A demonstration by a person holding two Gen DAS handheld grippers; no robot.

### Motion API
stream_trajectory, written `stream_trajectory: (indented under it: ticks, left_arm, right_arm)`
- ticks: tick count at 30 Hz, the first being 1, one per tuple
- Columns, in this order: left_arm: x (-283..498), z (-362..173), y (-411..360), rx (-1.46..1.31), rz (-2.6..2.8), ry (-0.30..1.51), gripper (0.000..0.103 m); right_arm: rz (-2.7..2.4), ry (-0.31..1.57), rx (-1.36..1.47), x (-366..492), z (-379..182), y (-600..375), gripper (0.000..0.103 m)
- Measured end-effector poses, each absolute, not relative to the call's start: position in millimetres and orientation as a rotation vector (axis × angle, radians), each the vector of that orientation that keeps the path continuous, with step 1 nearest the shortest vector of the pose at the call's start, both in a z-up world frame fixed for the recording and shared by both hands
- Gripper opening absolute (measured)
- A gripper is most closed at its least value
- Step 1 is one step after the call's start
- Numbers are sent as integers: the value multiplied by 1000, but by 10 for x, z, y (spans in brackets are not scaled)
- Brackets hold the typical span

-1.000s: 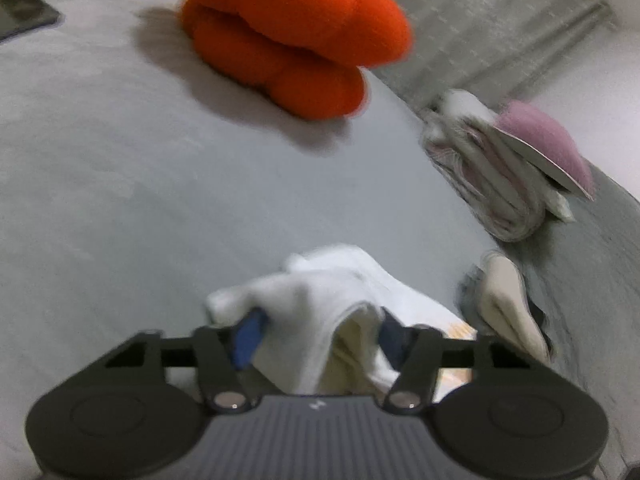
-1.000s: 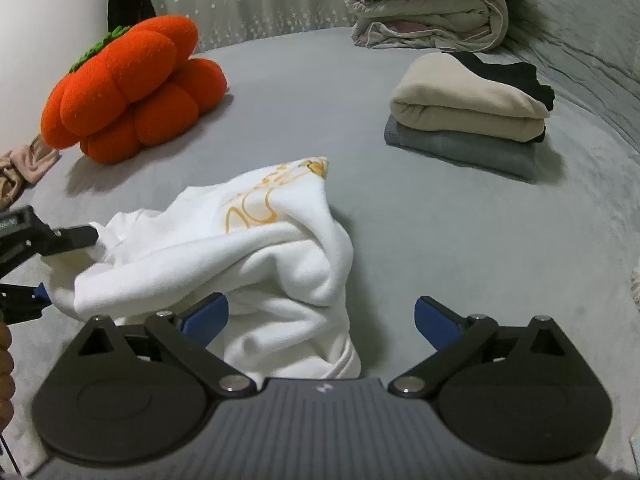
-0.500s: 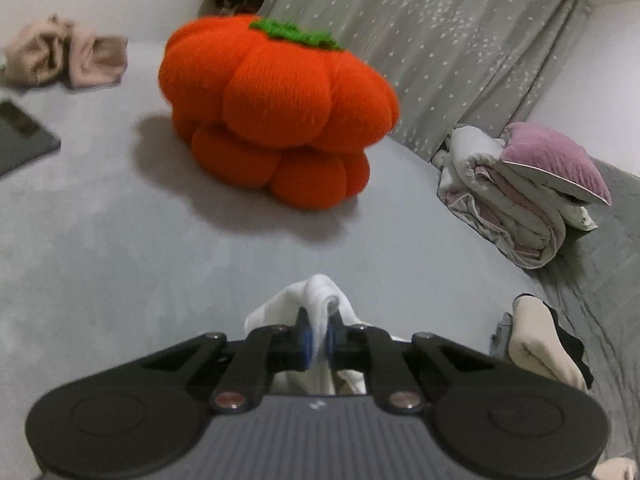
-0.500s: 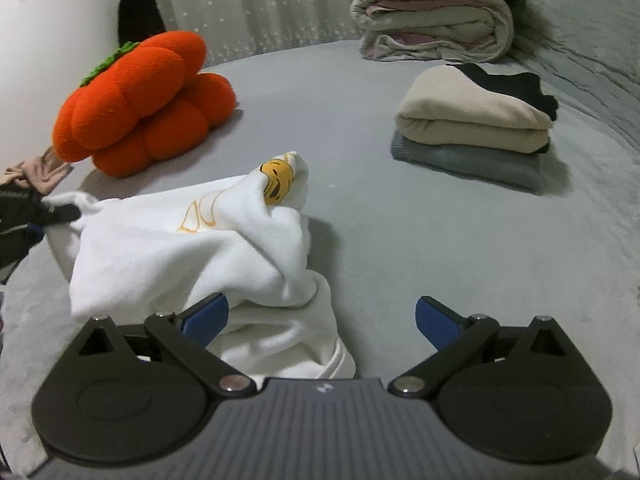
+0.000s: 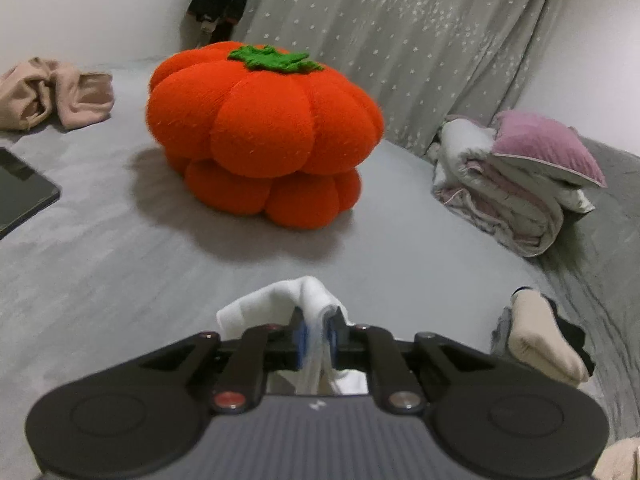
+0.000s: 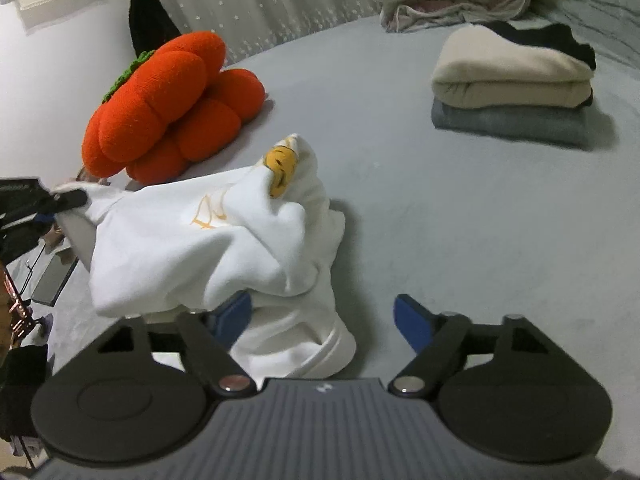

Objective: Fold clothes

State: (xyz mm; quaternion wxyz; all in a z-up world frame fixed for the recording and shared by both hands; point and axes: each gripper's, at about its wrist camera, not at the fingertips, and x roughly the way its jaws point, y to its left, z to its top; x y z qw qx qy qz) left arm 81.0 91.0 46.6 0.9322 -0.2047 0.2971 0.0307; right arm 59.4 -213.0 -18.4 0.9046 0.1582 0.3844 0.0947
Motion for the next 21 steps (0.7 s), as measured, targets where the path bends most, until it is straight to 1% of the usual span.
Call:
stream_trajectory:
  ticks: [1, 3, 7, 8, 9, 12, 17, 19, 21]
  left_arm:
    - [786, 445, 938, -423, 77, 614, 22]
    - [736, 418, 1019, -445, 91, 623, 45]
    - [650, 392, 1104, -482, 57, 664, 55]
    - [647, 377, 1083, -481, 36, 684, 61]
    - [646, 351, 1046, -480, 10, 708, 64]
    - [663, 212, 897, -486, -53, 791, 66]
    - [700, -126, 614, -504, -116, 927, 65]
    - [658, -158, 569, -525, -125, 895, 61]
    - [609, -168, 539, -540, -136, 848, 37]
  right_arm:
    - [192, 797, 324, 595, -190, -2127, 80]
    - [188, 801, 322, 584, -192, -2123, 80]
    - [198, 797, 330, 561, -169, -2128, 81]
    - [202, 797, 330, 556, -167, -2126, 81]
    - [204, 798, 329, 552, -168, -2124, 81]
    - [202, 804, 326, 549, -178, -2124, 82]
    - [196, 820, 331, 537, -196, -2145, 82]
    - [198, 833, 333, 536, -212, -2150, 82]
    - [197, 862, 334, 550, -248, -2147, 82]
